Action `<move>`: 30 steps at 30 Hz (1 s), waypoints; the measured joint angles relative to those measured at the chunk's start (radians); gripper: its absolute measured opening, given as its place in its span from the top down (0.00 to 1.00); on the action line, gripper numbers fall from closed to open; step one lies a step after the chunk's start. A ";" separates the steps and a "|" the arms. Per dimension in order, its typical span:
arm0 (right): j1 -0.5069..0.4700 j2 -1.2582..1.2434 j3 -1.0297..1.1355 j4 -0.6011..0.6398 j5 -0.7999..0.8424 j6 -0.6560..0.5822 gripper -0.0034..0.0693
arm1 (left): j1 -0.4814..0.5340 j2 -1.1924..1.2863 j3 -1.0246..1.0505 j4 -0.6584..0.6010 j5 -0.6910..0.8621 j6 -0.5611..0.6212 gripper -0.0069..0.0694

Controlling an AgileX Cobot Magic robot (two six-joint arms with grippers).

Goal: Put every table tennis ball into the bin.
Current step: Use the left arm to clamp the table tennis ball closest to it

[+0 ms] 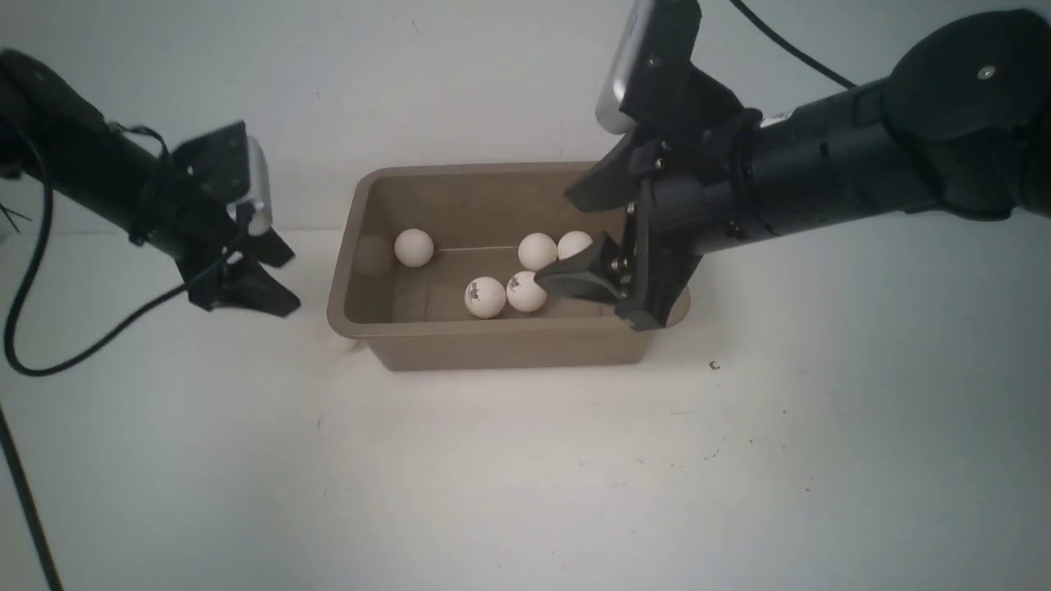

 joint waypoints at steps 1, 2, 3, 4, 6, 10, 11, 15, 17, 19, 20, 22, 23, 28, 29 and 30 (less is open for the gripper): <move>0.000 0.000 0.000 -0.002 0.000 0.001 0.19 | 0.000 0.019 0.000 -0.006 0.001 0.004 0.26; 0.000 0.000 0.000 -0.004 0.000 0.002 0.19 | 0.000 0.035 0.000 -0.015 0.001 0.008 0.26; 0.000 0.000 0.000 -0.005 0.000 0.002 0.19 | 0.000 0.046 0.000 -0.021 0.001 0.009 0.26; 0.000 0.000 0.000 -0.007 0.000 0.002 0.19 | 0.000 0.057 0.000 -0.032 0.001 0.015 0.26; 0.000 0.000 0.000 -0.008 0.000 0.002 0.19 | 0.000 0.068 0.000 -0.064 0.001 0.026 0.26; 0.000 0.000 0.000 -0.008 -0.001 0.008 0.19 | 0.000 0.079 0.000 -0.109 0.001 0.059 0.26; 0.000 0.000 0.000 -0.008 -0.001 0.010 0.19 | 0.000 0.080 0.000 -0.114 0.001 0.063 0.26; 0.000 0.000 0.000 -0.009 -0.001 0.010 0.19 | 0.000 0.102 0.000 -0.131 0.001 0.069 0.26; 0.000 0.000 0.000 -0.010 -0.001 0.011 0.19 | 0.000 0.119 0.000 -0.131 0.001 0.071 0.26; 0.000 0.000 0.000 -0.011 -0.001 0.014 0.19 | -0.005 0.127 0.000 -0.131 0.000 0.068 0.26; 0.000 0.000 0.000 -0.011 -0.001 0.014 0.19 | -0.005 0.129 0.000 -0.131 0.000 0.068 0.26; 0.000 0.000 0.000 -0.012 -0.001 0.018 0.19 | -0.013 0.137 0.000 -0.147 -0.001 0.068 0.26; 0.000 0.000 0.000 -0.012 -0.001 0.018 0.19 | -0.013 0.138 0.000 -0.149 -0.001 0.068 0.26; 0.000 0.000 0.000 -0.012 -0.001 0.021 0.19 | -0.035 0.140 0.000 -0.179 -0.005 0.018 0.40; 0.000 0.000 0.000 -0.012 0.002 0.021 0.19 | -0.039 0.140 0.000 -0.154 -0.019 -0.024 0.47; 0.000 0.000 0.000 -0.012 0.004 0.021 0.19 | -0.040 0.140 0.000 -0.151 -0.020 -0.030 0.48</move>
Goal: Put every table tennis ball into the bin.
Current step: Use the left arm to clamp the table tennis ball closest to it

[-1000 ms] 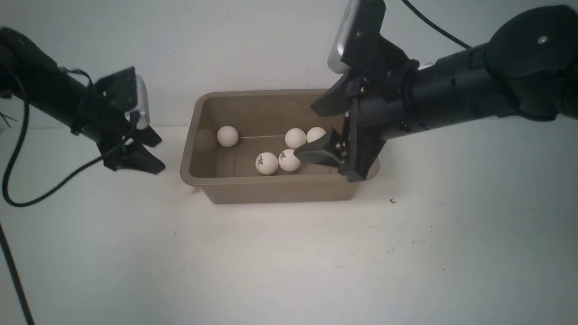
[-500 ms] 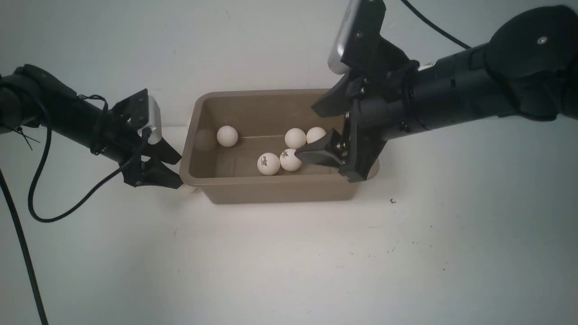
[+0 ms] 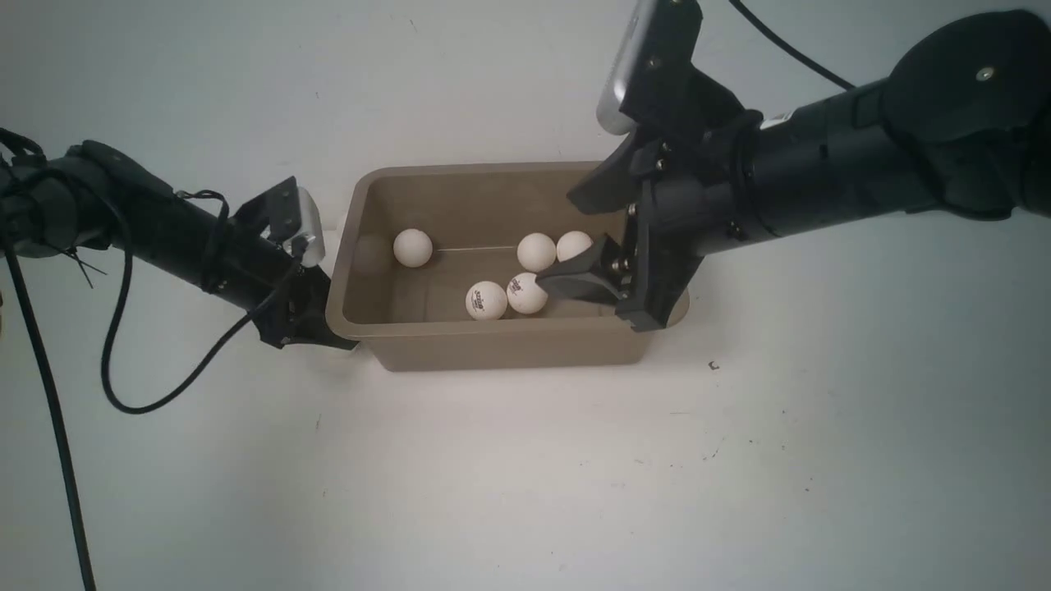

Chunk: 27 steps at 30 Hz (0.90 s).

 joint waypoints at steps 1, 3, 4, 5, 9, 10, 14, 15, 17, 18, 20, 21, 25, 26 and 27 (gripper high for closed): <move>0.000 0.000 0.000 0.000 0.001 0.000 0.19 | -0.002 0.000 -0.001 0.016 -0.008 -0.035 0.49; 0.000 0.000 0.000 0.000 0.005 0.000 0.19 | -0.005 -0.006 -0.005 0.054 -0.026 -0.080 0.49; 0.000 0.000 0.000 0.000 0.006 0.000 0.19 | -0.006 -0.008 -0.007 0.068 -0.030 -0.091 0.49; 0.000 0.000 0.000 -0.001 0.008 0.000 0.19 | -0.006 -0.008 -0.008 0.077 -0.030 -0.096 0.49; 0.000 0.000 0.000 -0.001 0.016 0.001 0.19 | -0.006 -0.011 -0.013 0.092 -0.030 -0.099 0.49; 0.000 0.000 0.000 -0.001 0.016 0.001 0.19 | -0.006 -0.011 -0.021 0.106 -0.025 -0.106 0.49; 0.000 0.000 0.000 -0.001 0.019 0.001 0.19 | 0.002 -0.004 -0.106 0.232 0.017 -0.163 0.49; 0.000 0.000 0.000 0.000 0.020 0.001 0.19 | 0.005 -0.002 -0.125 0.241 0.022 -0.174 0.49; 0.000 0.000 0.000 0.000 0.020 0.001 0.19 | 0.016 0.002 -0.193 0.265 0.024 -0.218 0.49; 0.000 0.000 0.000 0.001 0.020 0.001 0.19 | 0.019 0.002 -0.207 0.269 0.024 -0.228 0.49; 0.000 0.000 0.000 0.001 0.021 0.001 0.19 | 0.028 -0.010 -0.283 0.269 0.024 -0.270 0.49; 0.000 0.000 0.000 0.001 0.021 0.001 0.19 | 0.029 -0.022 -0.313 0.261 0.025 -0.278 0.49; 0.000 0.000 0.000 0.001 0.020 0.001 0.19 | 0.025 -0.055 -0.369 0.127 0.030 -0.274 0.49; 0.000 0.000 0.000 0.001 0.020 0.001 0.19 | 0.023 -0.057 -0.372 0.107 0.030 -0.271 0.49; 0.000 0.000 0.000 0.001 0.020 0.001 0.19 | 0.010 -0.063 -0.379 0.024 0.030 -0.255 0.49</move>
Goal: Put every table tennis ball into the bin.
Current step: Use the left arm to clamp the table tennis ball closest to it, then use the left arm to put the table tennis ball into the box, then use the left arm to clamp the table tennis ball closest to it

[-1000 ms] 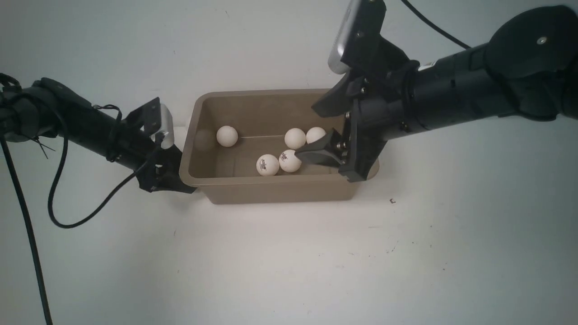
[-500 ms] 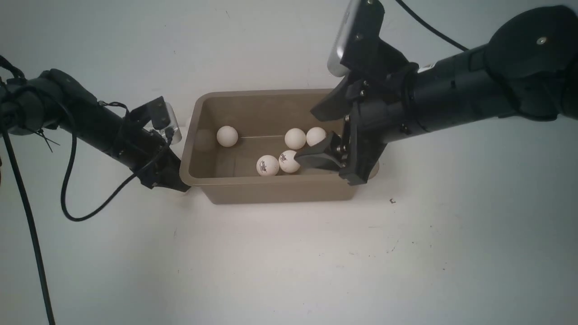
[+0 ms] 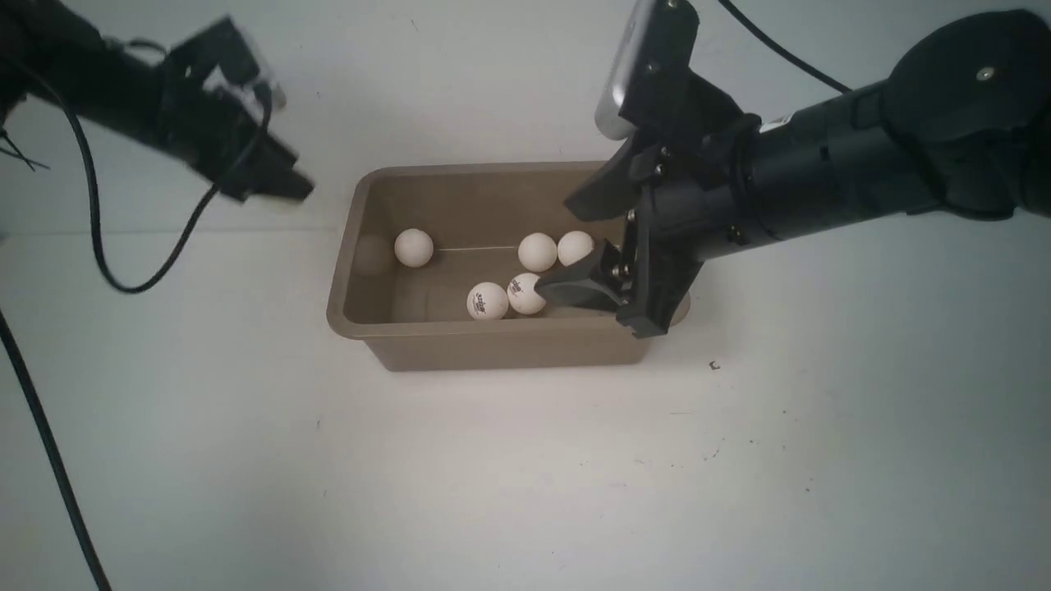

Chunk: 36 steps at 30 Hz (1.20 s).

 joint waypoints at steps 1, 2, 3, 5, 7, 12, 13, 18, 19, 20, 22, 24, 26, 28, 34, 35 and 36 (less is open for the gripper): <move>0.000 0.000 0.000 0.000 -0.001 0.000 0.19 | -0.012 0.000 -0.002 -0.027 0.001 0.007 0.49; 0.000 0.000 0.000 0.000 -0.001 0.000 0.19 | -0.024 0.000 -0.002 -0.050 0.001 0.013 0.49; 0.000 0.000 0.000 0.000 -0.001 0.000 0.19 | -0.045 0.004 -0.002 -0.059 0.002 0.018 0.49; 0.000 0.000 0.000 0.000 -0.001 0.001 0.19 | -0.075 0.016 -0.002 -0.065 0.002 0.022 0.49; 0.000 0.000 0.000 0.000 -0.001 0.001 0.19 | -0.105 0.031 -0.002 -0.065 0.003 0.034 0.49; 0.000 0.000 0.000 0.000 -0.001 0.001 0.19 | -0.177 0.107 -0.002 -0.075 0.003 0.066 0.49; 0.000 0.000 0.000 0.000 -0.001 0.001 0.19 | -0.182 0.119 -0.002 -0.076 0.003 0.067 0.49; 0.000 0.000 0.000 0.000 -0.001 0.001 0.19 | -0.172 0.134 -0.001 -0.076 0.003 0.044 0.47; 0.000 0.000 0.000 0.000 -0.001 0.001 0.19 | -0.163 0.132 -0.003 -0.077 0.003 0.023 0.45; 0.000 0.000 0.000 0.000 -0.001 0.001 0.19 | -0.154 0.129 -0.006 -0.077 0.003 0.004 0.40; 0.000 0.000 0.000 0.000 -0.001 0.001 0.19 | -0.128 0.116 -0.017 -0.078 0.003 -0.050 0.30; 0.000 0.000 0.000 0.000 -0.001 0.001 0.19 | -0.088 0.086 -0.031 -0.079 0.002 -0.119 0.23; 0.000 0.000 0.000 0.000 -0.001 0.001 0.19 | -0.066 0.066 -0.036 -0.079 0.002 -0.140 0.21; 0.000 0.000 0.000 0.000 0.000 0.001 0.19 | -0.024 0.031 -0.045 -0.083 0.003 -0.156 0.21; 0.000 0.000 0.000 0.000 0.000 0.004 0.19 | 0.080 0.011 -0.049 -0.085 0.008 -0.152 0.28; 0.000 0.000 0.000 0.000 0.000 0.004 0.19 | 0.091 0.017 -0.049 -0.077 0.008 -0.142 0.29; 0.000 0.000 0.000 0.000 0.000 0.005 0.19 | 0.101 0.022 -0.049 -0.066 0.010 -0.128 0.30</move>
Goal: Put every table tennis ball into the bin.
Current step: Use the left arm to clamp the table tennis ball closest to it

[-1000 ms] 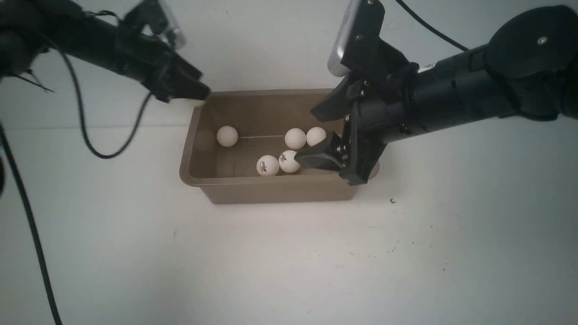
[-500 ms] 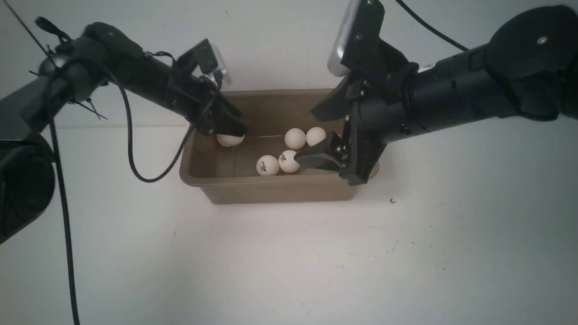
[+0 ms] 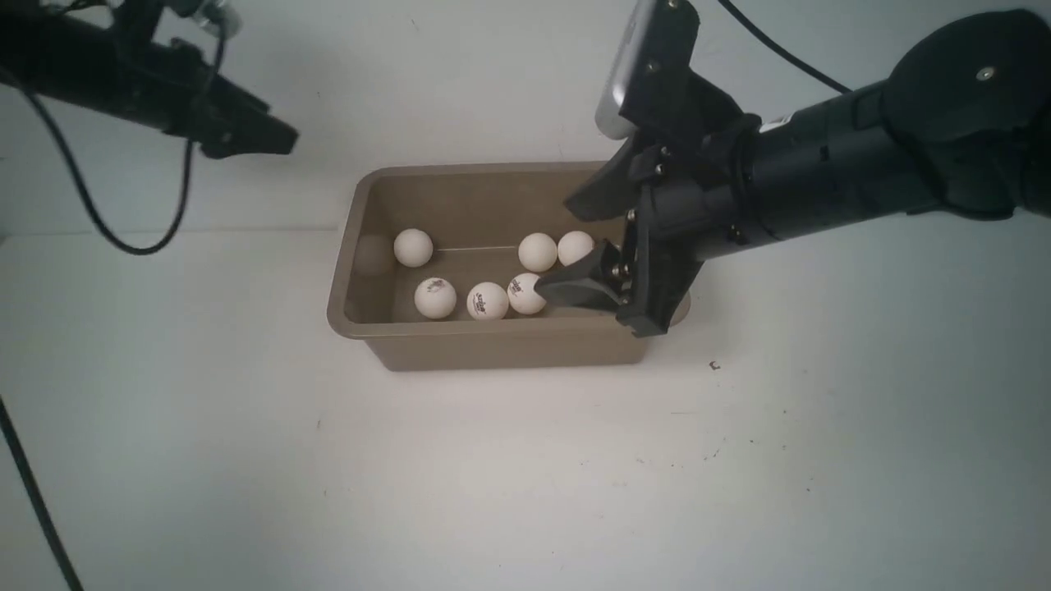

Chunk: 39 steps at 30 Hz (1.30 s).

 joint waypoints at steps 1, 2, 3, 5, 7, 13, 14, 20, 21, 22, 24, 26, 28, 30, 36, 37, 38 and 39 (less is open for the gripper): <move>0.000 0.000 0.000 0.000 0.000 0.000 0.19 | 0.010 0.008 0.000 0.016 0.001 0.026 0.30; 0.000 0.000 0.000 0.000 0.001 0.000 0.19 | 0.017 0.016 0.000 0.030 0.001 0.058 0.30; 0.000 0.000 0.000 0.000 0.001 0.000 0.19 | 0.024 0.028 0.000 0.044 0.001 0.101 0.30; 0.000 0.000 0.000 0.000 0.002 -0.001 0.19 | 0.032 0.049 0.000 0.048 0.001 0.168 0.31; 0.000 0.000 0.000 0.000 0.002 -0.002 0.19 | 0.036 0.075 0.000 0.041 0.001 0.232 0.31; 0.000 0.000 0.000 0.000 0.002 0.001 0.19 | 0.037 0.186 0.000 -0.067 0.001 0.418 0.31; 0.000 0.000 0.000 0.000 0.002 0.004 0.19 | 0.037 0.214 0.000 -0.101 0.000 0.452 0.31; 0.000 0.000 0.000 0.000 0.003 0.019 0.19 | 0.034 0.272 0.000 -0.205 -0.013 0.549 0.31; 0.000 0.000 0.000 0.000 0.003 0.021 0.19 | 0.030 0.274 0.000 -0.218 -0.016 0.569 0.31; 0.000 0.000 0.000 0.000 0.003 0.021 0.19 | 0.029 0.274 0.000 -0.217 -0.015 0.571 0.31; 0.000 0.000 0.000 -0.001 0.003 0.021 0.19 | 0.017 0.274 0.000 -0.226 -0.015 0.593 0.31; 0.000 0.000 0.000 0.000 0.002 0.021 0.19 | 0.006 0.274 0.000 -0.230 -0.018 0.597 0.31; 0.000 0.000 0.000 0.000 -0.001 0.021 0.19 | -0.014 0.274 0.000 -0.235 -0.045 0.599 0.31; 0.000 0.000 0.000 -0.001 -0.002 0.021 0.19 | -0.028 0.274 0.000 -0.237 -0.072 0.603 0.31; 0.000 0.000 0.000 -0.001 -0.004 0.021 0.19 | -0.045 0.274 0.000 -0.241 -0.141 0.603 0.31; 0.000 0.000 0.000 -0.001 -0.004 0.021 0.19 | -0.045 0.275 0.000 -0.241 -0.144 0.603 0.31; 0.000 0.000 0.000 -0.001 -0.004 0.021 0.19 | -0.048 0.278 0.000 -0.242 -0.159 0.603 0.31; 0.000 0.000 0.000 -0.001 -0.004 0.021 0.19 | -0.052 0.281 0.000 -0.245 -0.171 0.603 0.31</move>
